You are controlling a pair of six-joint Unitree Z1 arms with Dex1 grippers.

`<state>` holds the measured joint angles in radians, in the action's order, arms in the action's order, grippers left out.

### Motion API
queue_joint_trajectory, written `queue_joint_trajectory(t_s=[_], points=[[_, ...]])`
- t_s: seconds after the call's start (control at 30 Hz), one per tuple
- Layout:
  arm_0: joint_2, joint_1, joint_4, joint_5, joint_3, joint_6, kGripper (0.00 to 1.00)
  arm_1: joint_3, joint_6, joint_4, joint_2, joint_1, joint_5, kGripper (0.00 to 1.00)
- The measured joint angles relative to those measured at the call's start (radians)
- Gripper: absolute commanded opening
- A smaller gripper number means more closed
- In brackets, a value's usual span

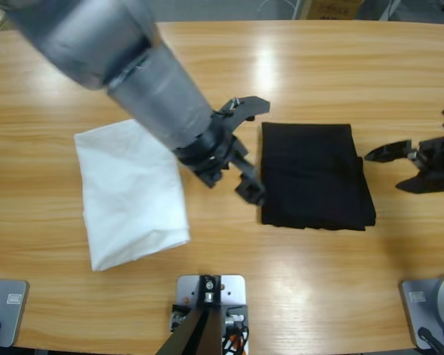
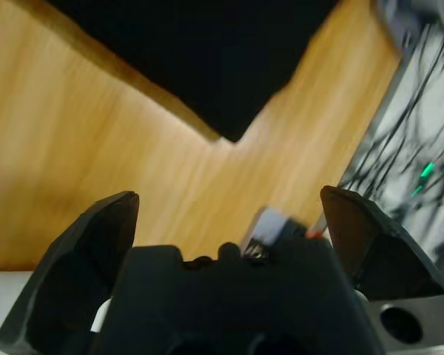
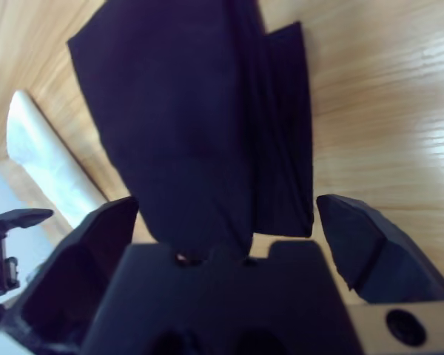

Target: Fold clothes

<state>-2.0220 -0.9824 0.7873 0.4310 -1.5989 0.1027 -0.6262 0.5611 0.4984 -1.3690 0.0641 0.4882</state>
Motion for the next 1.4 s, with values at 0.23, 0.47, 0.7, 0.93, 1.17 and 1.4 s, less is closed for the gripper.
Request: queue_joint_trajectory(t_s=[0.23, 0.47, 0.7, 0.93, 1.17, 1.4], points=[[-0.089, 0.035, -0.073, 0.029, 0.0, 0.276, 0.959, 0.13, 0.077, -0.181, -0.016, -0.002, 0.016, 1.0], [-0.149, 0.09, -0.109, 0.032, -0.007, 0.3, 0.956, 0.155, 0.114, -0.276, -0.114, -0.045, 0.042, 1.0], [-0.253, 0.094, -0.19, 0.133, -0.111, 0.309, 0.949, 0.18, 0.12, -0.352, -0.187, -0.053, 0.084, 1.0], [-0.268, 0.089, -0.209, 0.16, -0.127, 0.463, 0.866, 0.196, 0.123, -0.456, -0.222, -0.066, 0.09, 1.0], [-0.267, 0.089, -0.498, 0.18, 0.046, 0.774, 0.807, 0.204, 0.123, -0.485, -0.224, -0.07, 0.09, 1.0], [-0.202, 0.056, -0.679, 0.026, 0.215, 0.827, 0.775, 0.207, 0.125, -0.49, -0.223, -0.07, 0.09, 1.0]])
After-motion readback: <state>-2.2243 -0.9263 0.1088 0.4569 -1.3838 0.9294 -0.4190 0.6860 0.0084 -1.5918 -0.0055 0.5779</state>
